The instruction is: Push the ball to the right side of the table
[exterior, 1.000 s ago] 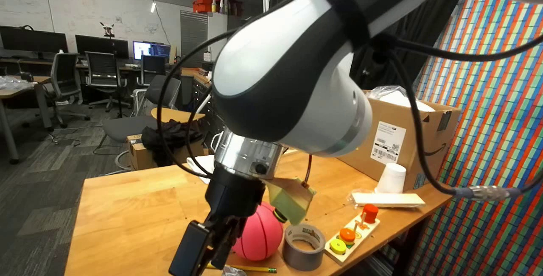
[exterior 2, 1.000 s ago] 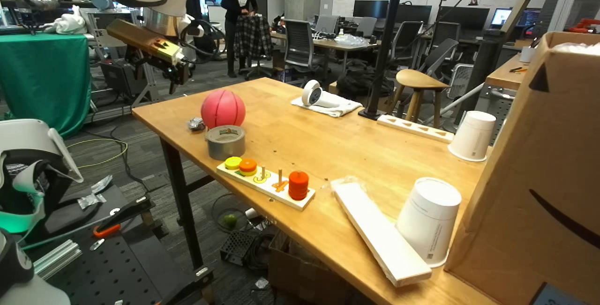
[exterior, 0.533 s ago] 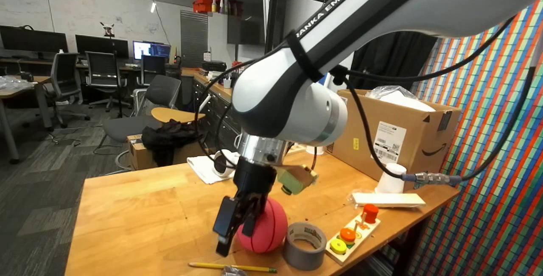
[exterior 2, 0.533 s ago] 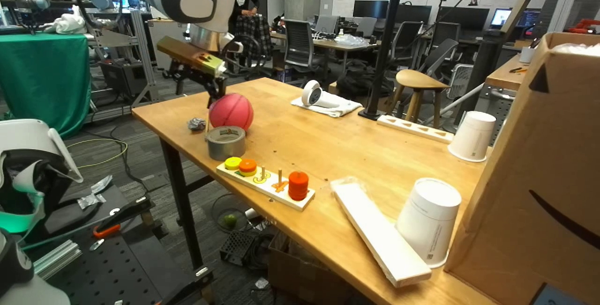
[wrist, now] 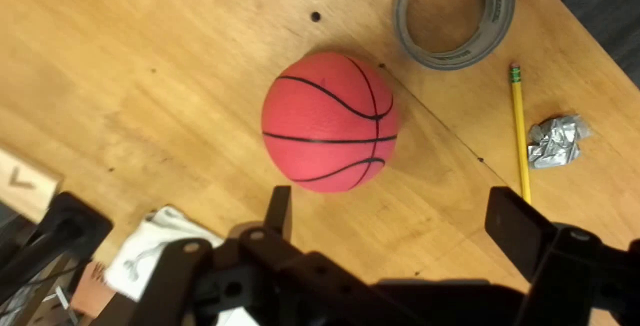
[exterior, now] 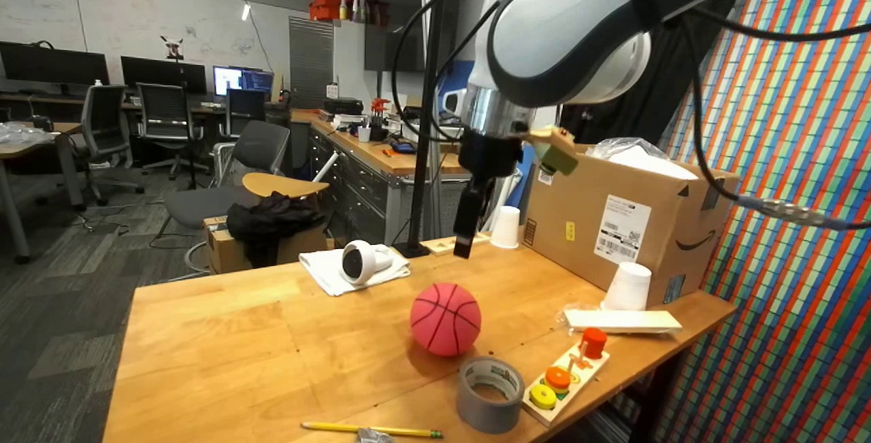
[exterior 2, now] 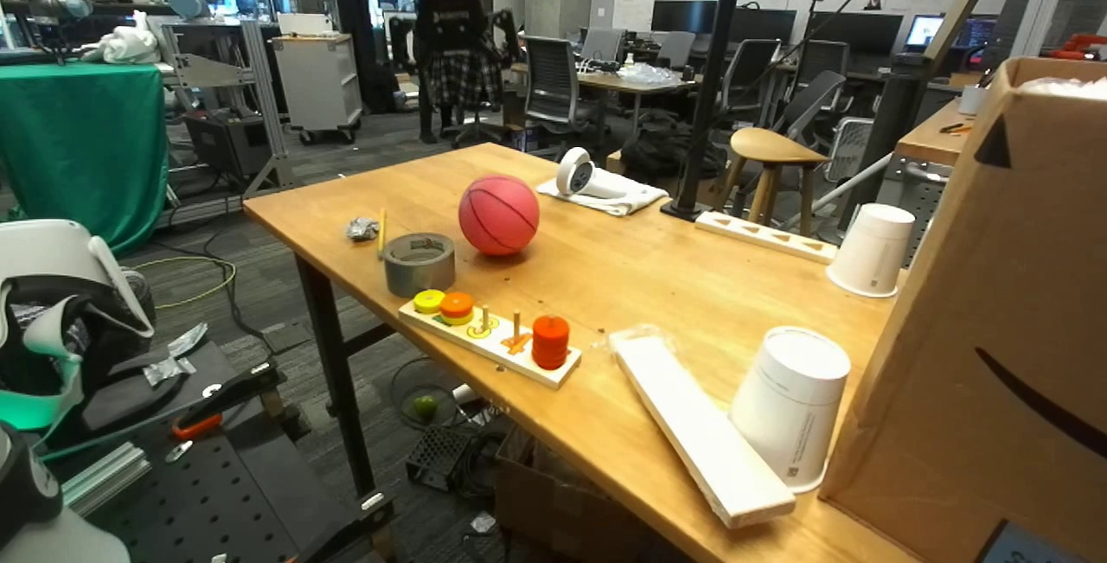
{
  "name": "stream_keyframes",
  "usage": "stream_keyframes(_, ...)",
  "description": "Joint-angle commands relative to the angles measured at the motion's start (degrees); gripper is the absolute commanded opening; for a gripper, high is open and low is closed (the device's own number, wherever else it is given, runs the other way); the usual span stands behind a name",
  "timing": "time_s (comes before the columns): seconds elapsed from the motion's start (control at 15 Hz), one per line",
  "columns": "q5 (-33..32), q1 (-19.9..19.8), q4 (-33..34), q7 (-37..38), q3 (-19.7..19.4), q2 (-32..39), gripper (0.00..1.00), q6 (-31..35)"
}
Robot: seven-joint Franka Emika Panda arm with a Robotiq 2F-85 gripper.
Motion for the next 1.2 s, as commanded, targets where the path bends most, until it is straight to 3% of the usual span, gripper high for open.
stream_keyframes(0.0,-2.98,1.97,-5.27,3.87,1.09,-13.94,1.00,1.77)
stream_keyframes(0.4,4.51,7.71,-5.73,19.26,5.28,-17.49,1.00,3.11)
stream_keyframes(0.73,4.87,9.34,-3.12,25.97,9.15,-11.63,1.00,7.83)
stream_keyframes(1.13,3.10,8.91,2.59,27.99,11.08,-1.59,1.00,10.84)
